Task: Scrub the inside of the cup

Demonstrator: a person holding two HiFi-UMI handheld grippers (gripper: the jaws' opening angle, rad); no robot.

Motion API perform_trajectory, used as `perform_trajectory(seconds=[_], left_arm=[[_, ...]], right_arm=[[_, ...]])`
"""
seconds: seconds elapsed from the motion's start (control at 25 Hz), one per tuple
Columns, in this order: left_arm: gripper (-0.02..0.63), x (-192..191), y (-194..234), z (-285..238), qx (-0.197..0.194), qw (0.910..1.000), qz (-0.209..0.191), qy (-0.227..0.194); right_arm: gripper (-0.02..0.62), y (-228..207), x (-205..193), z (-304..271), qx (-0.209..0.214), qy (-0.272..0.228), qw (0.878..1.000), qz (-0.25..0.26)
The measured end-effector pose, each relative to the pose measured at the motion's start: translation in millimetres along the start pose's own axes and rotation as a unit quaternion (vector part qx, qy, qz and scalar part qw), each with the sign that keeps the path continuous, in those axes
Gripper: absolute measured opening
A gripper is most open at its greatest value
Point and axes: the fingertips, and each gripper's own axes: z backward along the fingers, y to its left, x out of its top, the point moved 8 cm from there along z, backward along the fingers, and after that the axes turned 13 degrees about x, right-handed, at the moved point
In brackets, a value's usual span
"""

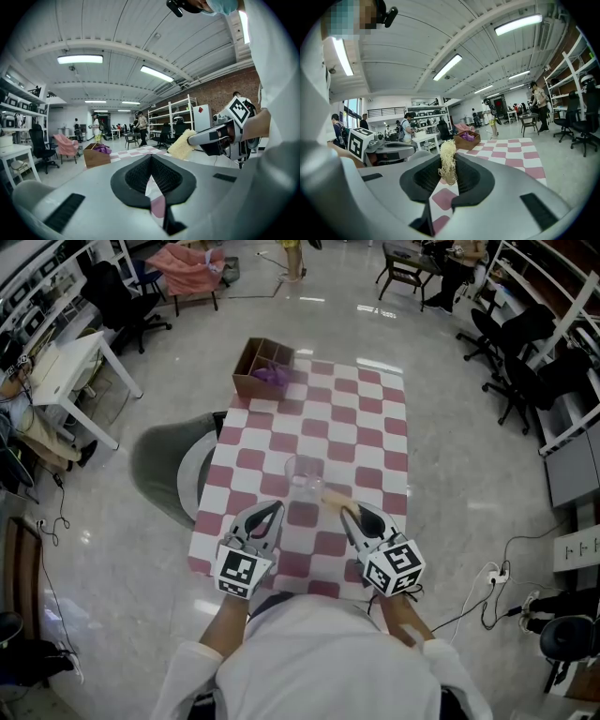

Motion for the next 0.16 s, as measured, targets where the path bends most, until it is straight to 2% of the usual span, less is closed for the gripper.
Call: perform_trajectory(seconds=[0.16], left_arm=[[0.032,-0.1,1.1,0.9,-0.003,1.0,0.001,-0.003]], right_arm=[[0.084,2.4,-0.8,-0.9,-0.001,-0.001,1.0,0.0]])
